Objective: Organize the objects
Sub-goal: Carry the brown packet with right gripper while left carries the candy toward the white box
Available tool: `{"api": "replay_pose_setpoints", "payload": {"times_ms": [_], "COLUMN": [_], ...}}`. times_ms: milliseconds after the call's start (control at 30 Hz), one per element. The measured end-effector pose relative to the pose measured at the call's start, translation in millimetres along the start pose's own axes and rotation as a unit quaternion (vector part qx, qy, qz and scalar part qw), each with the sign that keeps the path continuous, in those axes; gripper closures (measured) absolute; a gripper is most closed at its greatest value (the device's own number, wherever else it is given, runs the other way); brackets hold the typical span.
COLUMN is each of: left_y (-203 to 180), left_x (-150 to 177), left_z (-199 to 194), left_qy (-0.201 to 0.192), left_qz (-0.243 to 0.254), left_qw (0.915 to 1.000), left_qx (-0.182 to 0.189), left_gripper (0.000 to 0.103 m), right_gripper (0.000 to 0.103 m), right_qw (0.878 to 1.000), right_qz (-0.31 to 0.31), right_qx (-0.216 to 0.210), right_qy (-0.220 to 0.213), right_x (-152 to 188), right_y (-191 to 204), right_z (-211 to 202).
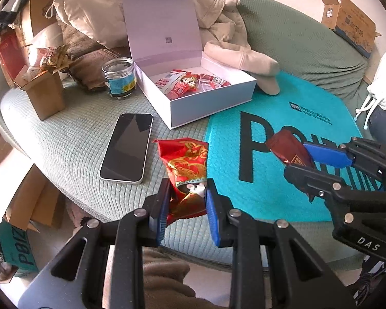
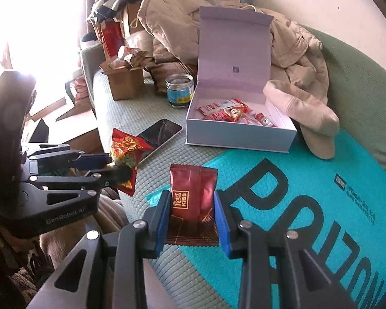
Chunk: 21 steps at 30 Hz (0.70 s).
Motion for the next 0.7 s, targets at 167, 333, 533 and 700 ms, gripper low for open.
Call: {"api": "replay_pose_setpoints", "payload": {"times_ms": [167, 333, 533, 700], "left_y": [-11, -19, -14, 3], "left_x": [-1, -9, -29, -53], "left_z": [-2, 5, 16, 28], "left_qy": [0.000, 0.006, 0.008, 0.007], "left_qz": [0.006, 0.016, 0.028, 0.039], "left_qw": [1.0000, 0.9998, 0.9994, 0.9991], "left_qx": [0.000, 0.008, 0.016, 0.012], "left_gripper": [0.078, 0.078, 0.078, 0.078], "right_gripper": [0.070, 0.070, 0.070, 0.070], "right_qw": [1.000, 1.000, 1.000, 1.000], "right_qz": [0.004, 0.002, 0.008, 0.008], "right_qx": [-0.008, -0.006, 0.002, 0.007], "right_qy": [-0.002, -0.006, -0.012, -0.015], "right_x": [5, -1, -21, -44], "right_y": [-5, -12, -21, -24], "right_z": [-11, -14, -3, 16]}}
Point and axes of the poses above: each gripper's, at about its wrist camera, not at the fingertips, and z roughly the way its jaws point, y to its left, x to its underside, the point moved 3 cm from there along z, roughly the way its jaws point, and after that the axes turned 11 degrees about x, right-handed, at the moved point
